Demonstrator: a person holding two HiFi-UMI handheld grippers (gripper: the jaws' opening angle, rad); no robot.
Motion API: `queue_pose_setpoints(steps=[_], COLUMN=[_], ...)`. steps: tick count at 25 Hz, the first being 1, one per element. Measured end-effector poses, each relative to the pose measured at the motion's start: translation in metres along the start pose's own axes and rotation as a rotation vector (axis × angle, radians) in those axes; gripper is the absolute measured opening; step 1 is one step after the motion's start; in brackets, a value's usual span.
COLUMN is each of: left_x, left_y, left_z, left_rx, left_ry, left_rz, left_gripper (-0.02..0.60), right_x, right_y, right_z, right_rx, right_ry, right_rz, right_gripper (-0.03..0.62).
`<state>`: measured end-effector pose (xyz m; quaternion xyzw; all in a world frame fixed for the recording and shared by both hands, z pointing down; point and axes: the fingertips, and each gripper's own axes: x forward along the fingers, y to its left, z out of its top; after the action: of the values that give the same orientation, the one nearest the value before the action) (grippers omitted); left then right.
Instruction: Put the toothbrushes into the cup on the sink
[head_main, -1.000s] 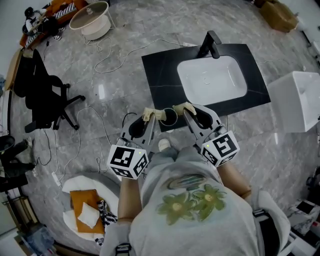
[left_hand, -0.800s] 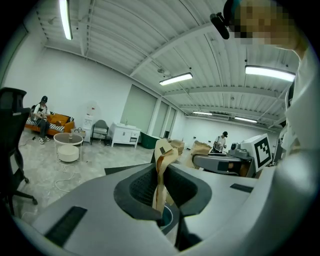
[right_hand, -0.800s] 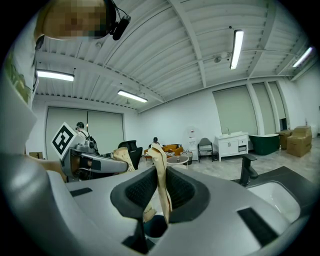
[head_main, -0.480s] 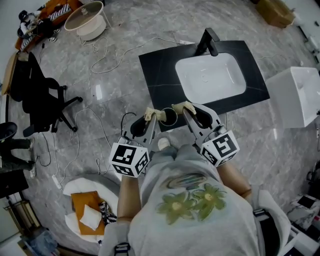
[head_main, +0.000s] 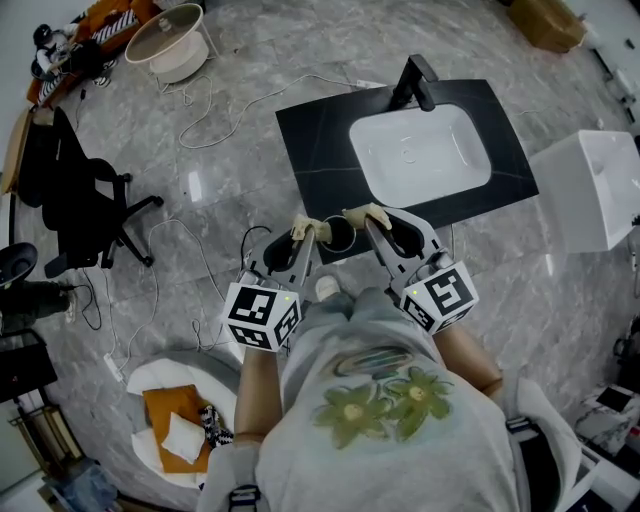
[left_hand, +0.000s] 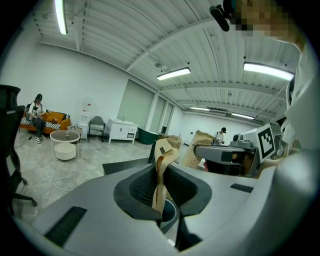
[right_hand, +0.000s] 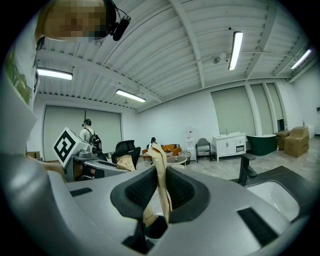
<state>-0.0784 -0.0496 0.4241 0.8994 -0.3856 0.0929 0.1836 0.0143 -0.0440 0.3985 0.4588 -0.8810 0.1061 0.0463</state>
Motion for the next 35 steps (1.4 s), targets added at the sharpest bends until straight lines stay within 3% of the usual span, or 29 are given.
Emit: queue_pose_setpoints(steps=[15, 35], left_x=[0.012, 0.019], left_y=[0.002, 0.004], left_z=[-0.016, -0.023], left_rx=[0.000, -0.010], left_ry=[0.039, 0.085], left_rz=[0.005, 0.111], left_gripper=[0.055, 0.055], right_x=[0.002, 0.018], right_y=[-0.008, -0.018], right_z=[0.000, 0.009], right_rx=[0.001, -0.008], right_ry=[-0.001, 0.055], right_rz=[-0.011, 0.101], right_gripper=[0.075, 0.077])
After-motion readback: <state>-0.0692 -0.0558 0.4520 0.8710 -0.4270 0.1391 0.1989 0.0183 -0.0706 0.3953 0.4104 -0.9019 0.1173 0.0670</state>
